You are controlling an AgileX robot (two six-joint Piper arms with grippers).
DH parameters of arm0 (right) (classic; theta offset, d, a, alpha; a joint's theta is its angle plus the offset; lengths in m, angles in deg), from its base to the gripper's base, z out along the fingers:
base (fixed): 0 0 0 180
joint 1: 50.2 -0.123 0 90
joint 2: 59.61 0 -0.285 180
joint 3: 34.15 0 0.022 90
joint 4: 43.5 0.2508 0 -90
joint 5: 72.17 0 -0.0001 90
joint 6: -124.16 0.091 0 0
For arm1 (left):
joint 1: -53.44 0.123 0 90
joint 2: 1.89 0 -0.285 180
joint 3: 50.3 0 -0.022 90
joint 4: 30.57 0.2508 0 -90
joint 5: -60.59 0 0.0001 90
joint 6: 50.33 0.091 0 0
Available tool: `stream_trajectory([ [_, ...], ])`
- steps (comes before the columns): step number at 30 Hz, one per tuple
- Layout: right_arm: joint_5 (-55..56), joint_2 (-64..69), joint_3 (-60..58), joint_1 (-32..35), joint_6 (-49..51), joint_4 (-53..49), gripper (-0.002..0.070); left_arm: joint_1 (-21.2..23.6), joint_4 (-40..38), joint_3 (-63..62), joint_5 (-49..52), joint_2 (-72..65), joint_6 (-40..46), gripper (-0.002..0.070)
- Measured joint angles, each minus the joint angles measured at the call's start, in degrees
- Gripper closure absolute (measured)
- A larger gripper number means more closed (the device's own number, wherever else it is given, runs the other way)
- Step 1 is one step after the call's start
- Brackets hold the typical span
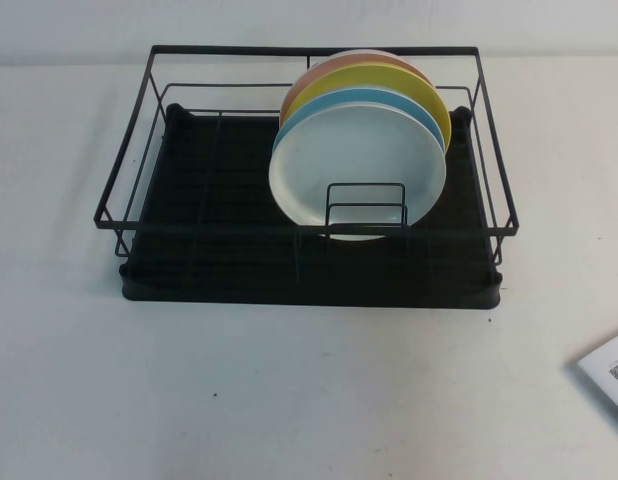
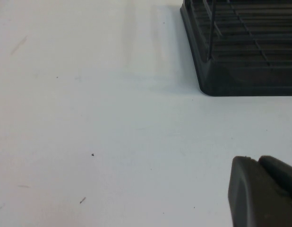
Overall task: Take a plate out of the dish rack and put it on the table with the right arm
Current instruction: Grasp the plate from the shelf
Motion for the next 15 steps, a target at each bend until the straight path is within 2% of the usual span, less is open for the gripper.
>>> stream_trajectory([
  [7, -5.5, 12.9, 11.7, 0.0, -14.0, 4.9, 0.0694, 0.0, 0.0, 0.0, 0.0, 0.0, 0.0, 0.0679],
  [15, -13.2, 22.1, 21.6, -0.6, -25.6, 8.2, 0.0690, 0.0, 0.0, 0.0, 0.0, 0.0, 0.0, 0.0679],
])
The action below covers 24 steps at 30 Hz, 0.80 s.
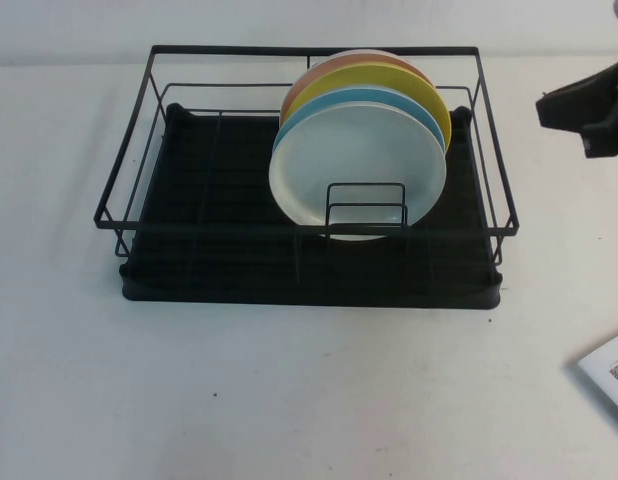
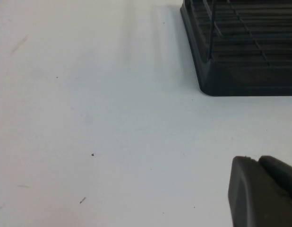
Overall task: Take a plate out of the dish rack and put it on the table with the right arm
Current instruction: Grasp the plate from the shelf
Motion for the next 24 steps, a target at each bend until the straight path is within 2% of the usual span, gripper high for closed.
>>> stream_trajectory([
  [5, -1.4, 4.3, 4.3, -4.6, -7.4, 0.0, 0.0630, 0.0, 0.0, 0.0, 0.0, 0.0, 0.0, 0.0679],
  [14, 0.5, 10.2, 9.2, -12.3, -17.5, -3.2, 0.0427, 0.0, 0.0, 0.0, 0.0, 0.0, 0.0, 0.0679],
  [24, 7.5, 19.1, 14.3, -15.3, -22.4, -3.6, 0.0402, 0.0, 0.0, 0.0, 0.0, 0.0, 0.0, 0.0679],
])
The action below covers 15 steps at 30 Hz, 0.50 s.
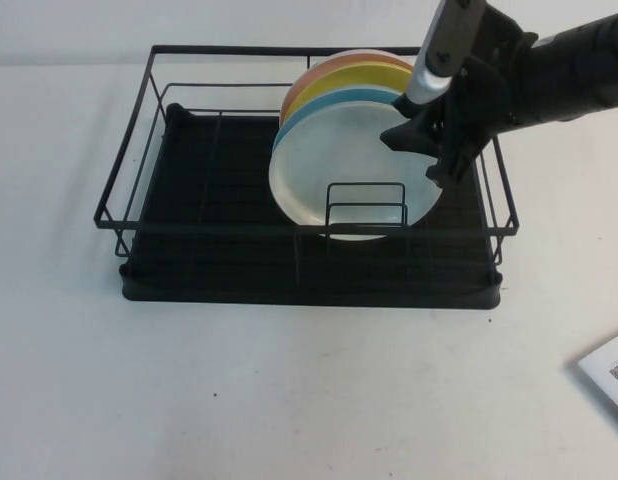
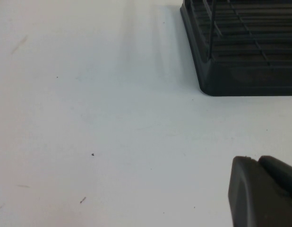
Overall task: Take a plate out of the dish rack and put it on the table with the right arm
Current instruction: Grasp the plate from the shelf
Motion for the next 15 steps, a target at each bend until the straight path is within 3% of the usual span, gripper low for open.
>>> stream_trajectory([
  [15, 1.9, 7.8, 7.1, -0.2, -0.2, -1.5, 0.0400, 0.0, 0.0, 0.0, 0.0, 0.0, 0.0, 0.0679],
])
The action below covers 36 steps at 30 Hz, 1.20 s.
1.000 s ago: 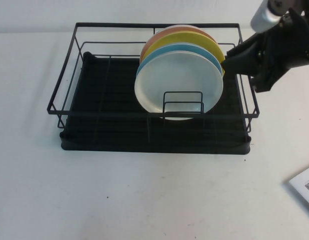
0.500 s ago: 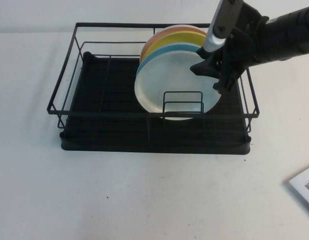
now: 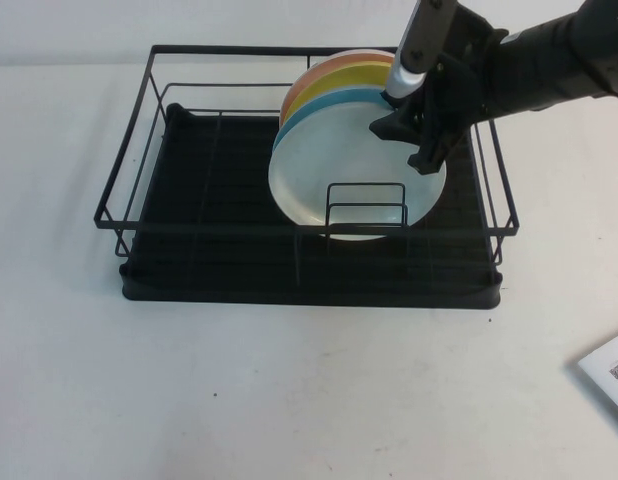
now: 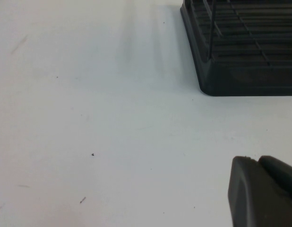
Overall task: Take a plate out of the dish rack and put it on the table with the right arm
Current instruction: Grasp the plate from the shelf
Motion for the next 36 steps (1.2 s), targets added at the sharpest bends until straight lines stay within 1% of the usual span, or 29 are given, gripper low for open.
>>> stream_trajectory([
  [18, 3.3, 2.6, 0.3, 0.0, 0.0, -2.0, 0.0401, 0.0, 0.0, 0.0, 0.0, 0.0, 0.0, 0.0679],
  [21, 3.5, 2.6, 0.3, 0.0, 0.0, -2.1, 0.0440, 0.0, 0.0, 0.0, 0.0, 0.0, 0.0, 0.0679],
  [23, 4.0, 2.6, 0.3, 0.0, 0.0, -2.1, 0.0510, 0.0, 0.0, 0.0, 0.0, 0.0, 0.0, 0.0679],
  [25, 4.6, 2.6, 0.3, 0.0, -0.1, -2.1, 0.0597, 0.0, 0.0, 0.0, 0.0, 0.0, 0.0, 0.0679],
  [26, 5.2, 2.6, 0.3, 0.0, -0.4, -2.2, 0.0617, 0.0, 0.0, 0.0, 0.0, 0.0, 0.0, 0.0679],
  [36, 4.1, -1.6, 1.1, 0.0, -0.5, -2.2, 0.0619, 0.0, 0.0, 0.0, 0.0, 0.0, 0.0, 0.0679],
])
